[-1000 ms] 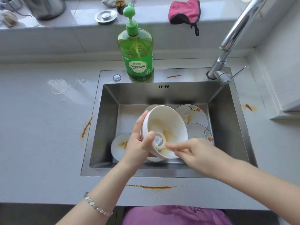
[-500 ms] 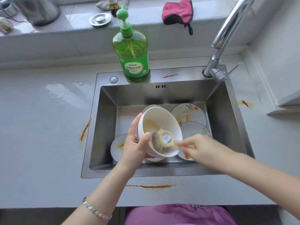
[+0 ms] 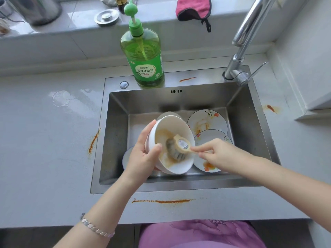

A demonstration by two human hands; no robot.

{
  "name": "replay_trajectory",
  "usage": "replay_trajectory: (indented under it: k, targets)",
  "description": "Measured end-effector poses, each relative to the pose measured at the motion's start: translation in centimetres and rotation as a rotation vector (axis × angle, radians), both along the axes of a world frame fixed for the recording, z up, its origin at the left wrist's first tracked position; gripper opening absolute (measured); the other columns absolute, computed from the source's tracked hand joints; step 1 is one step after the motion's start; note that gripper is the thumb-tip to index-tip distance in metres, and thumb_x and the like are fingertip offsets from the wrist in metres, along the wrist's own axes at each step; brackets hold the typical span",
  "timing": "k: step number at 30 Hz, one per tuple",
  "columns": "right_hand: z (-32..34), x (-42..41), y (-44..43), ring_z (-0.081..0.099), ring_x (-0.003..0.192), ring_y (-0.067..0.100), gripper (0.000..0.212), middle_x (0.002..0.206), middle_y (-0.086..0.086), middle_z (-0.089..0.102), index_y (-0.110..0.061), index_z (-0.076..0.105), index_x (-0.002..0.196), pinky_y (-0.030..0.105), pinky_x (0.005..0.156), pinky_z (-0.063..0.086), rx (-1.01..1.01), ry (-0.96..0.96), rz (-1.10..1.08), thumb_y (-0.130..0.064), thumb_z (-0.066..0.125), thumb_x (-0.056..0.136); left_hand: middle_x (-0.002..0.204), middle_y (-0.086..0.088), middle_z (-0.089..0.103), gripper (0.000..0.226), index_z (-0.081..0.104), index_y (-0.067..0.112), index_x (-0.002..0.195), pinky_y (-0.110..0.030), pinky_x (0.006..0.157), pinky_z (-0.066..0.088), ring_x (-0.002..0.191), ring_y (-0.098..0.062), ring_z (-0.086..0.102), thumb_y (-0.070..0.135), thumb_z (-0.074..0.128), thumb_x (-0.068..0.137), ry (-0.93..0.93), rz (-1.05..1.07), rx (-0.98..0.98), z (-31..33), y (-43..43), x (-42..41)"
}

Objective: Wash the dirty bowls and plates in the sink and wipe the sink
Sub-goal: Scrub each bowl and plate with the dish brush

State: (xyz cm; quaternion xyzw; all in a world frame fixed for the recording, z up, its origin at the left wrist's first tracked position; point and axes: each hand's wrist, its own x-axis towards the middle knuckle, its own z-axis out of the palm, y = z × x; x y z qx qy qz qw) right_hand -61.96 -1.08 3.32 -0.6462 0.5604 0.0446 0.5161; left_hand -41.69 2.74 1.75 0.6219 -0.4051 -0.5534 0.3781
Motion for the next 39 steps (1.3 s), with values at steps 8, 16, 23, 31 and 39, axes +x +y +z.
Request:
replay_trajectory:
  k: [8,16,23,31,39]
  targets:
    - [1.0,-0.8,-1.5,0.02,0.047,0.013,0.027,0.053,-0.003,0.027,-0.048,0.07,0.095,0.019,0.04,0.017,0.48,-0.088,0.115,-0.027,0.053,0.093,0.088,-0.001,0.058,0.046,0.048,0.052,0.117,-0.033,0.052,0.056,0.076,-0.022,0.066,0.014,0.046,0.091,-0.12,-0.253,0.134,1.2,-1.8,1.1]
    - [0.5,0.0,0.2,0.053,0.058,-0.013,0.031,0.054,-0.033,0.054,-0.047,0.06,0.115,0.003,0.055,0.039,0.17,0.019,0.302,-0.029,0.045,0.095,0.08,0.008,0.053,0.046,0.05,0.044,0.122,-0.036,0.057,0.059,0.071,-0.014,0.061,0.011,0.045,0.091,-0.177,-0.272,0.161,0.8,-1.8,0.3]
    - [-0.1,-3.1,1.0,0.062,0.086,0.012,0.033,0.109,-0.011,0.068,-0.064,0.044,0.119,0.03,0.074,0.051,-0.272,0.361,0.383,-0.04,0.039,0.096,0.105,-0.002,0.06,0.038,0.049,0.045,0.119,-0.042,0.06,0.059,0.089,-0.024,0.065,0.017,0.042,0.094,-0.202,-0.278,0.272,0.5,-2.3,1.7]
    - [-2.1,-2.1,1.7,0.03,0.031,0.003,0.056,0.078,0.002,0.072,-0.036,0.051,0.128,0.012,0.034,0.026,0.079,-0.527,-0.781,-0.021,0.07,0.077,0.107,-0.003,0.058,0.026,0.056,0.046,0.102,-0.048,0.065,0.058,0.095,-0.026,0.061,0.033,0.045,0.082,-0.104,-0.256,0.339,1.4,-4.1,2.9]
    - [-2.7,0.1,2.1,0.023,0.034,0.005,0.061,0.043,-0.013,0.046,-0.044,0.049,0.119,0.015,0.033,0.019,0.217,-0.631,-0.793,0.004,0.06,0.084,0.1,-0.002,0.061,0.035,0.055,0.035,0.1,-0.031,0.052,0.052,0.085,-0.02,0.065,0.046,0.047,0.068,-0.199,-0.361,0.281,2.8,-6.6,1.9]
